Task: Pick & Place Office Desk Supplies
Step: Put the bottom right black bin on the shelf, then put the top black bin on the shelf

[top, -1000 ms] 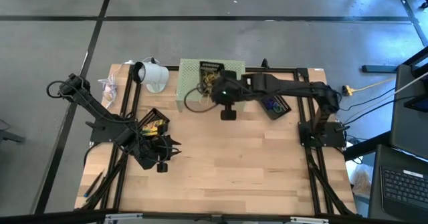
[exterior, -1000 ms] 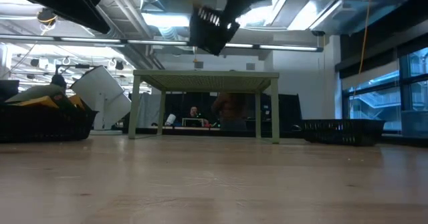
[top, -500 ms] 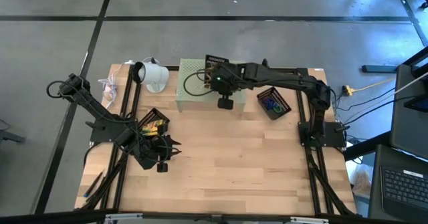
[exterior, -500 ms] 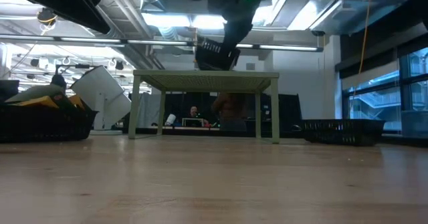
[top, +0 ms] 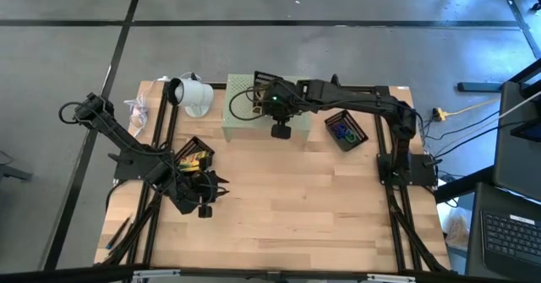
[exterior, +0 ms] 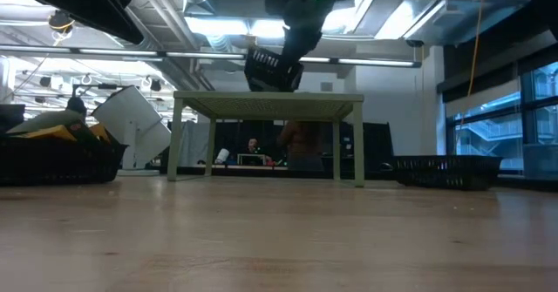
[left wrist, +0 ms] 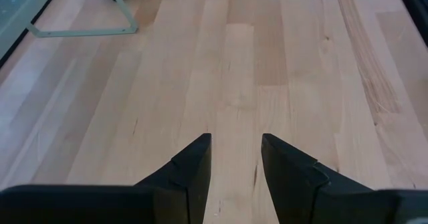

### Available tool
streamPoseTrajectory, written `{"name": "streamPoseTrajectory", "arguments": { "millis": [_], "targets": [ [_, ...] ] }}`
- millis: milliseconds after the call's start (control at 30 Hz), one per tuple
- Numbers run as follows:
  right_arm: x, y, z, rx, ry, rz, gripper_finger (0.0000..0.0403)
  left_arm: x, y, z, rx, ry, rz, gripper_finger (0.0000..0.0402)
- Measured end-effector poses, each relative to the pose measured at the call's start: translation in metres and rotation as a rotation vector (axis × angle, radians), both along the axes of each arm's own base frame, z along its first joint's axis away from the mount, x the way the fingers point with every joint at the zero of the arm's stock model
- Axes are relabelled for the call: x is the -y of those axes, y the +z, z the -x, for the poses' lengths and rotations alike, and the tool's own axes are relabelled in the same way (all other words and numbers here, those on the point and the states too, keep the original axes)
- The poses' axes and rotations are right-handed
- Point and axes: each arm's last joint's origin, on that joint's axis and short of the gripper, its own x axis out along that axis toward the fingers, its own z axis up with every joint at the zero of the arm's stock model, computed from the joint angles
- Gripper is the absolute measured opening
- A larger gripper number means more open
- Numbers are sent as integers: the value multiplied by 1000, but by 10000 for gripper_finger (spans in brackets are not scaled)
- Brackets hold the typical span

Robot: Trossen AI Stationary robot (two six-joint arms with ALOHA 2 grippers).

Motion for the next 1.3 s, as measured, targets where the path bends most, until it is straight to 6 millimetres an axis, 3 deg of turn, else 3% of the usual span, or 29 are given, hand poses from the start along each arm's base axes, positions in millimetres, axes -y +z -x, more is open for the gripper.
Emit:
{"name": "streamPoseTrajectory", "arguments": {
  "millis": [833,1133,1300],
  "targets": [
    [1,-2,0,7,-71,-37,35,0,0,0,0,0,0,127],
    [0,1,3,0,-77,-23,113,0,0,0,-2,-2,3,127],
    [-9,24,24,-47,-123,41,152,1,0,0,-14,-18,17,127]
  ]
}}
